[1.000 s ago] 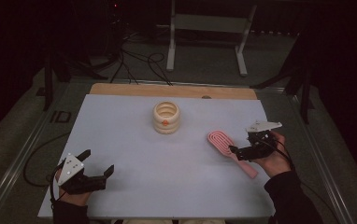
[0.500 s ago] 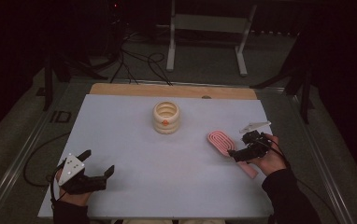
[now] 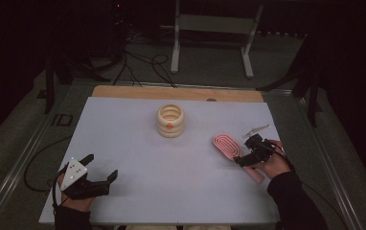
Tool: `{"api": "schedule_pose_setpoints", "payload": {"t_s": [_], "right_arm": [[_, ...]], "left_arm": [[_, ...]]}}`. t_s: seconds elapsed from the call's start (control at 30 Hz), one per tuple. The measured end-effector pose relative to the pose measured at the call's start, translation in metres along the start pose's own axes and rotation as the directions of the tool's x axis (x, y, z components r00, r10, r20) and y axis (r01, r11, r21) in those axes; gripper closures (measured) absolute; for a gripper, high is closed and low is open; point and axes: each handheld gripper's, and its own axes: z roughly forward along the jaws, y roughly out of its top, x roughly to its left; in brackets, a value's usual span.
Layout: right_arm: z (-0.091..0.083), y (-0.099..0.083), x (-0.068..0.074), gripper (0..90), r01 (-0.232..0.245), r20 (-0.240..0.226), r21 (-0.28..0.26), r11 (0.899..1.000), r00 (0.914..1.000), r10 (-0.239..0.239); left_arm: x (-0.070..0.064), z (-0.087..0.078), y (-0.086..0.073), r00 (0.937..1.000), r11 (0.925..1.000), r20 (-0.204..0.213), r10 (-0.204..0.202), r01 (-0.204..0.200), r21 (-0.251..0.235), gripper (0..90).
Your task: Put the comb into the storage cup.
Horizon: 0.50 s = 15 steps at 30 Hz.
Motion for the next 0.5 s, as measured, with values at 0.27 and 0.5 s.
{"api": "schedule_pose_setpoints", "payload": {"t_s": [0.27,0.5], "right_arm": [[0.009,0.0,0.0,14.8,0.0,-0.009,0.043,0.999,1.0,0.001],[0.017,-0.002,-0.001,18.9,-0.001,-0.021,0.09,0.996,0.9998,0.003]], "left_arm": [[0.0,0.0,0.0,1.0,1.0,0.0,0.0,0.0,0.001,0.6],[0.0,0.0,0.0,1.0,1.0,0.001,0.001,-0.001,0.005,0.6]]}}
